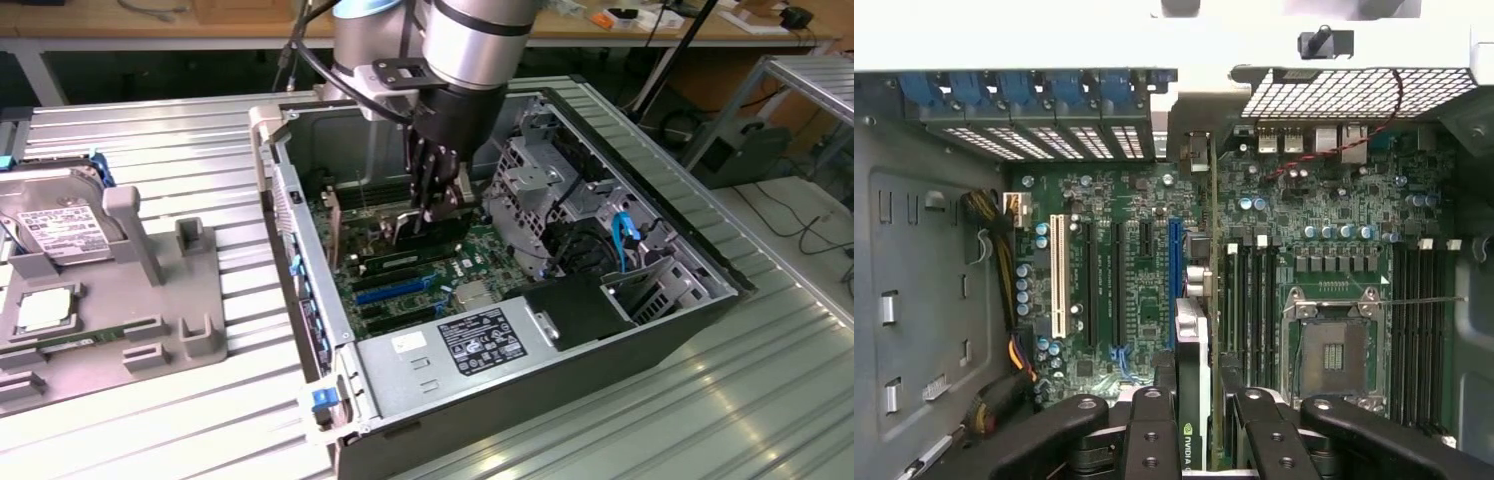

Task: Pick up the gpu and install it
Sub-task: 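Insert the gpu into the slot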

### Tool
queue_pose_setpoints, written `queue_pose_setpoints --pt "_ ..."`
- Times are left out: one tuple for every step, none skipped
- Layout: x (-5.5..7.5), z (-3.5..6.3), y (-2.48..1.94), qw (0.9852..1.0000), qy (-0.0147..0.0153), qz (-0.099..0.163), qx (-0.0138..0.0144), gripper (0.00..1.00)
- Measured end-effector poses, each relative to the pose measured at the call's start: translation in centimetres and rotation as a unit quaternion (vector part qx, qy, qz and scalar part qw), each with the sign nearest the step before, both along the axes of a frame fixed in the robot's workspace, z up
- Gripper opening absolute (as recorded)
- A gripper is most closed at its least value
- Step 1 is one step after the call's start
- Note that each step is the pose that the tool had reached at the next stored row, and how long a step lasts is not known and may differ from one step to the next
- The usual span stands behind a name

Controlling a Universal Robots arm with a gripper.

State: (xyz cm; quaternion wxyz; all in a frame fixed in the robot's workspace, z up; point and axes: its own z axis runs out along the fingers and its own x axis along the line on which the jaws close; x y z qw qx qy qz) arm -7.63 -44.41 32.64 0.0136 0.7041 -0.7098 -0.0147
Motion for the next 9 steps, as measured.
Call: queue_pose_setpoints --pt "0.0 -0.06 -0.04 1.0 0.0 0.0 -0.0001 0.27" --pt "0.0 -0.13 -0.06 1.0 0.0 0.0 0.0 0.27" --pt "0.0 -0.22 -0.09 1.0 0.0 0.0 0.0 0.27" --pt "0.0 -0.31 -0.12 1.0 0.0 0.0 -0.0001 0.27" --pt "0.0 -0.47 -0.2 1.0 0.0 0.0 -0.0001 0.27" --pt "0.0 -0.58 -0.24 1.0 0.0 0.0 -0.0001 0.27" --pt "0.0 -0.69 -0.3 1.0 0.0001 0.0 -0.0001 0.27" --pt "0.0 -0.77 -0.34 1.0 0.0 0.0 -0.0001 0.27" --pt "0.0 -0.93 -0.41 1.0 0.0 0.0 0.0 0.27"
